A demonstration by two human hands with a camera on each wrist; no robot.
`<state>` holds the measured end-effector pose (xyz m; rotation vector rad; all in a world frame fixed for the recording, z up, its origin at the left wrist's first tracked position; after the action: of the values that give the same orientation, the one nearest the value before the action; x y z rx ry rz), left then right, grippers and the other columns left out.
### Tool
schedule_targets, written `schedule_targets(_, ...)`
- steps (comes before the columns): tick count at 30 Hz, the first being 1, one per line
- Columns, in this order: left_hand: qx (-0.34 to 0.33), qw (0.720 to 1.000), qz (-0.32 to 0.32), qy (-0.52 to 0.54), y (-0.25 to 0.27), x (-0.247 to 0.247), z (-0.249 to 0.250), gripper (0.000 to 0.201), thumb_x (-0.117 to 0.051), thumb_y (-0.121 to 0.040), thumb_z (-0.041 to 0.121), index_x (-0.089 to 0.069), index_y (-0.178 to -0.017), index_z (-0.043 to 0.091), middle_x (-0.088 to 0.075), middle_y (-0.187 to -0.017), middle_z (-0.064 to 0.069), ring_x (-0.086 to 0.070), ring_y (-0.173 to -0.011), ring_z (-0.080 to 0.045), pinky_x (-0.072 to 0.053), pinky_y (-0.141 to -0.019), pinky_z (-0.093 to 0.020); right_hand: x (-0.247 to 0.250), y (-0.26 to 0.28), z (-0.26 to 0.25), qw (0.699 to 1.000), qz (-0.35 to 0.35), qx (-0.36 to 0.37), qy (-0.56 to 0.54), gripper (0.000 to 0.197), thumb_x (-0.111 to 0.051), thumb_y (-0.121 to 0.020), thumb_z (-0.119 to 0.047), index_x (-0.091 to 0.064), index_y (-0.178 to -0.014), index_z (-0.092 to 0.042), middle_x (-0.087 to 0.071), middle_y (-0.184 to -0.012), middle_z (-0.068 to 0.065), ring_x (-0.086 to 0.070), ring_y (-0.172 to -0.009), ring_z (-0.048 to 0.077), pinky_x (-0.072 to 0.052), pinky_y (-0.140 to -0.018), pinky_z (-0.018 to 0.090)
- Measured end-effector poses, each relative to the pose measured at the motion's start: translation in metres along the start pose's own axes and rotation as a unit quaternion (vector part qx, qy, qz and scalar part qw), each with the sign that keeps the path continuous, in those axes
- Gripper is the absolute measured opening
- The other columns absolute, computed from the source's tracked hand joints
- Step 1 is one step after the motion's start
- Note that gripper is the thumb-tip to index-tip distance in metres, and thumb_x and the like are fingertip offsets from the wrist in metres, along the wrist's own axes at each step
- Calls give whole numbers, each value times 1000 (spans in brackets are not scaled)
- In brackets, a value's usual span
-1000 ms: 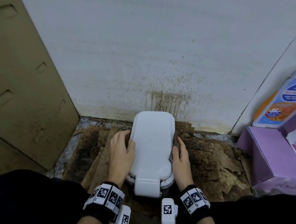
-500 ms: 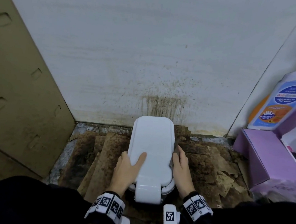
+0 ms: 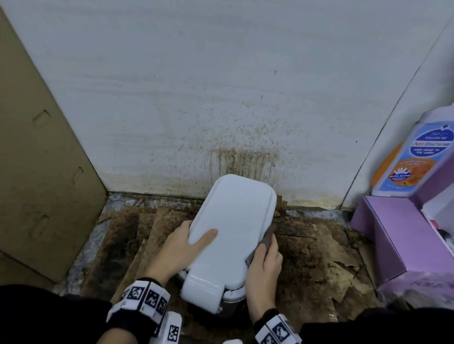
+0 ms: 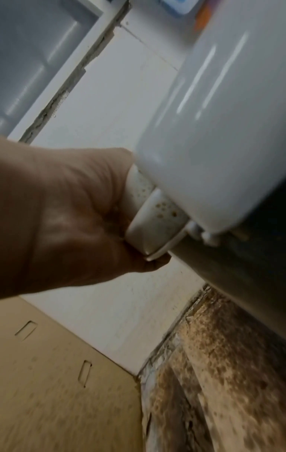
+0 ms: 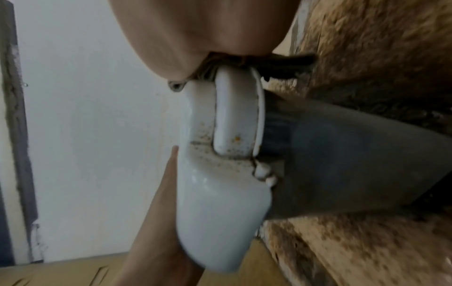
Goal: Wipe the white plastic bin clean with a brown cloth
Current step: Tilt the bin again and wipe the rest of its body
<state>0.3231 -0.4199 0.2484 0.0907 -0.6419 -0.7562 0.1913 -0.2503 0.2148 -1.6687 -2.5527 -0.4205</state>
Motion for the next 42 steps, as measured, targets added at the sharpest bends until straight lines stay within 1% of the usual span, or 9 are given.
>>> schedule_targets(10, -21, 999, -25, -7, -6, 7, -15, 60, -63, -84, 73, -57, -130, 35, -63, -121, 12, -62, -110, -8, -54, -88, -35, -19, 31, 8, 998, 60, -11, 10, 51, -28, -108, -34, -24, -158, -25, -30, -151, 1, -23, -133, 9, -24, -103, 29)
schedule_targets(17, 16, 995, 86, -40, 15, 6, -26, 47, -56, -89, 71, -59, -118, 34, -54, -113, 8, -52, -117, -18, -45, -101, -44, -9, -9, 1, 999, 0, -31, -7, 54, -27, -108, -40, -14, -160, -30, -23, -154, -1, -21, -143, 20, -27, -117, 45)
schedule_targets(23, 92, 990, 101, -39, 40, 0, -37, 74, -47, -94, 68, -40, -145, 15, -39, -141, -7, -47, -115, -22, -39, -91, -36, 2, -57, -12, 997, -68, -25, 16, 58, -27, -109, -43, -6, -162, -32, -17, -159, 1, -20, -147, 27, -28, -112, 42)
schedule_targets(26, 132, 987, 84, -29, 48, -5, -48, 79, -50, -88, 75, -40, -134, 12, -43, -134, -9, -52, -119, -29, -46, -97, -43, 6, -80, -17, 996, -83, -17, 31, 57, -27, -109, -43, -8, -162, -32, -12, -164, 3, -14, -152, 28, -23, -116, 45)
schedule_targets(29, 159, 985, 70, 18, 56, -10, -55, 71, -56, -85, 75, -42, -114, 12, -53, -114, -3, -57, -98, -19, -50, -82, -39, 6, -100, -22, 994, -102, 2, 28, 55, -29, -107, -47, -18, -160, -37, -21, -165, 4, -22, -152, 31, -26, -121, 53)
schedule_targets(33, 171, 983, 61, 38, 61, -11, -54, 74, -60, -85, 72, -40, -119, 10, -53, -112, -2, -56, -98, -17, -41, -70, -32, 7, -121, -29, 988, -155, 10, 15, 50, -34, -110, -36, -26, -159, -29, -38, -158, -4, -42, -142, 21, -40, -113, 44)
schedule_targets(37, 154, 983, 73, 70, 61, -11, -53, 66, -63, -86, 67, -42, -113, 11, -52, -104, 5, -54, -91, -7, -40, -67, -28, 9, -132, -26, 985, -173, -4, -12, 46, -39, -109, -31, -37, -155, -31, -56, -119, -12, -56, -101, 8, -46, -78, 26)
schedule_targets(40, 145, 983, 78, 85, 60, -10, -54, 64, -65, -85, 67, -42, -114, 14, -52, -106, 9, -54, -94, -5, -48, -82, -35, 9, -133, -23, 986, -162, 6, -32, 45, -41, -108, -28, -41, -153, -30, -50, -145, -9, -50, -130, 14, -44, -100, 32)
schedule_targets(42, 142, 983, 71, 90, 61, -9, -56, 65, -65, -83, 69, -43, -113, 17, -55, -110, 7, -57, -99, -8, -51, -91, -39, 9, -131, -23, 988, -148, 15, -51, 44, -42, -108, -27, -44, -151, -29, -51, -148, -8, -51, -133, 16, -45, -104, 35)
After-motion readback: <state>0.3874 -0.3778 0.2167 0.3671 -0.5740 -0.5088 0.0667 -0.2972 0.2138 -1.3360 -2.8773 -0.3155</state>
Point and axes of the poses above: each hand's wrist, its own y-axis away from the middle knuckle, its own x-axis out of the back of the hand, z = x × y, the point moved 7 cm from there along -y, towards the middle knuckle
